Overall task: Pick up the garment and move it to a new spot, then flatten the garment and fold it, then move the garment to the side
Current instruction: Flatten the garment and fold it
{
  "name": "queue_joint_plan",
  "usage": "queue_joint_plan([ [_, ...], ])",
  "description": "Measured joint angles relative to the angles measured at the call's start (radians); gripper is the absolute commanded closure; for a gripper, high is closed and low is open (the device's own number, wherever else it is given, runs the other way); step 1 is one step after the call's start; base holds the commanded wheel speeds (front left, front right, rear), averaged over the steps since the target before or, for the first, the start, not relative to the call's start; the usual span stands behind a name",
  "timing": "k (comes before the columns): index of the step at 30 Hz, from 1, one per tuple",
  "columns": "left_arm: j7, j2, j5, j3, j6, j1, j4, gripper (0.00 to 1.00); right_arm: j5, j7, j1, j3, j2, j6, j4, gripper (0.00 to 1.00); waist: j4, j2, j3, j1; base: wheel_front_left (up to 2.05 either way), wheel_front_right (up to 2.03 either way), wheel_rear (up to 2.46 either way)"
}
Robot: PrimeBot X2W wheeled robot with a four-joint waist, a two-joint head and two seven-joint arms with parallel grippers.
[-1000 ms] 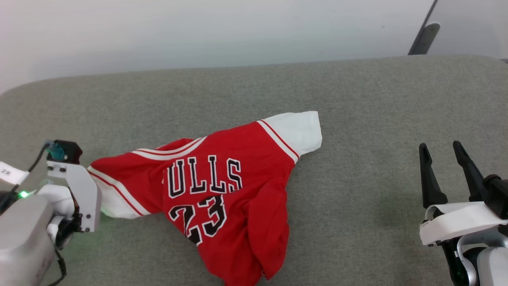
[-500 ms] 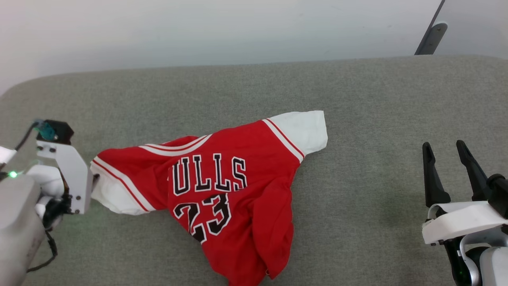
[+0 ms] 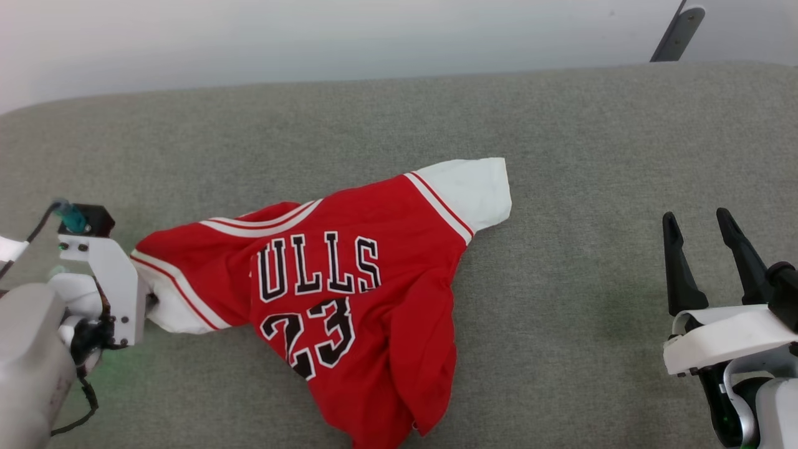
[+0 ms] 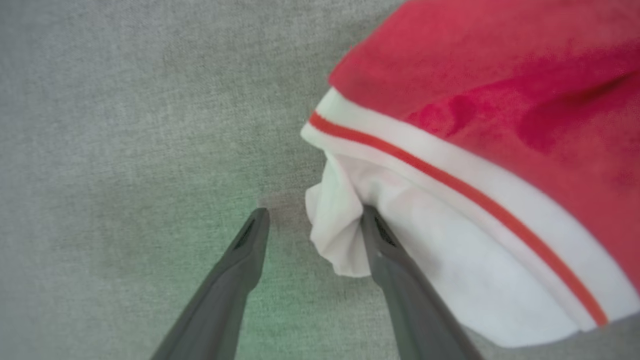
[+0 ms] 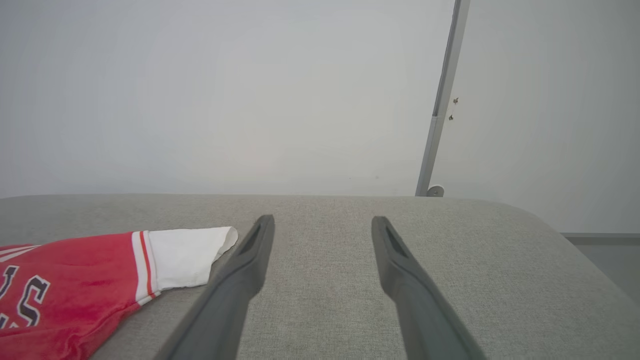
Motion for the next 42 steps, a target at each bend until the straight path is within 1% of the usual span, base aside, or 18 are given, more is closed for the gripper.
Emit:
queue_joint_plan([
  [1, 0.007, -0.003, -0.002, -0.003, -0.001, -0.001, 0.009, 0.86, 0.002, 0.004, -0.001, 0.003, -0.001, 0.0, 0.0, 0.0, -0.002, 0.0, 0.003, 0.0, 0.0, 0.0, 0.0],
  [2, 0.012, -0.007, -0.004, -0.002, -0.005, -0.002, 0.015, 1.0, 0.008, 0.013, -0.003, 0.009, -0.001, 0.0, 0.0, 0.0, -0.003, 0.0, 0.005, 0.0, 0.0, 0.0, 0.0],
  [6, 0.003, -0.023, -0.017, 0.0, -0.011, -0.007, 0.024, 1.0, 0.051, 0.073, -0.025, 0.043, -0.013, 0.0, 0.0, 0.0, -0.004, 0.0, 0.011, 0.0, 0.0, 0.0, 0.0],
  [11, -0.001, -0.044, -0.014, -0.011, -0.013, -0.028, 0.039, 1.0, 0.1, 0.213, -0.095, 0.105, -0.079, 0.0, 0.012, 0.0, 0.013, 0.0, 0.019, 0.0, 0.0, 0.0, 0.0],
  [15, -0.015, -0.064, -0.005, -0.024, -0.014, -0.053, 0.035, 1.0, 0.143, 0.33, -0.18, 0.147, -0.128, 0.0, 0.058, 0.0, 0.036, 0.0, 0.033, 0.0, 0.0, 0.0, 0.0],
  [18, -0.02, -0.083, 0.0, -0.034, -0.014, -0.077, 0.031, 1.0, 0.199, 0.397, -0.258, 0.179, -0.139, 0.0, 0.108, 0.0, 0.055, 0.0, 0.047, 0.0, 0.0, 0.0, 0.0],
  [23, -0.033, -0.108, 0.009, -0.049, -0.017, -0.115, 0.025, 1.0, 0.258, 0.499, -0.387, 0.258, -0.163, 0.0, 0.217, 0.0, 0.089, 0.0, 0.077, 0.0, 0.0, 0.0, 0.0],
  [28, -0.047, -0.134, 0.013, -0.06, -0.018, -0.148, 0.021, 1.0, 0.289, 0.556, -0.509, 0.308, -0.167, 0.0, 0.359, 0.0, 0.122, 0.0, 0.107, 0.0, 0.0, 0.0, 0.0],
  [32, -0.054, -0.15, 0.012, -0.072, -0.019, -0.171, 0.016, 1.0, 0.305, 0.6, -0.606, 0.338, -0.162, 0.0, 0.486, 0.0, 0.147, 0.0, 0.13, 0.0, 0.0, 0.0, 0.0],
  [34, -0.058, -0.157, 0.007, -0.077, -0.019, -0.18, 0.013, 1.0, 0.318, 0.617, -0.649, 0.345, -0.148, 0.0, 0.549, 0.0, 0.158, 0.0, 0.141, 0.0001, 0.0, 0.0, 0.0],
  [42, -0.072, -0.18, -0.012, -0.099, -0.021, -0.212, 0.016, 1.0, 0.304, 0.692, -0.783, 0.386, -0.116, 0.0, 0.803, 0.0, 0.201, 0.0, 0.174, 0.0, 0.0, 0.0, 0.0],
])
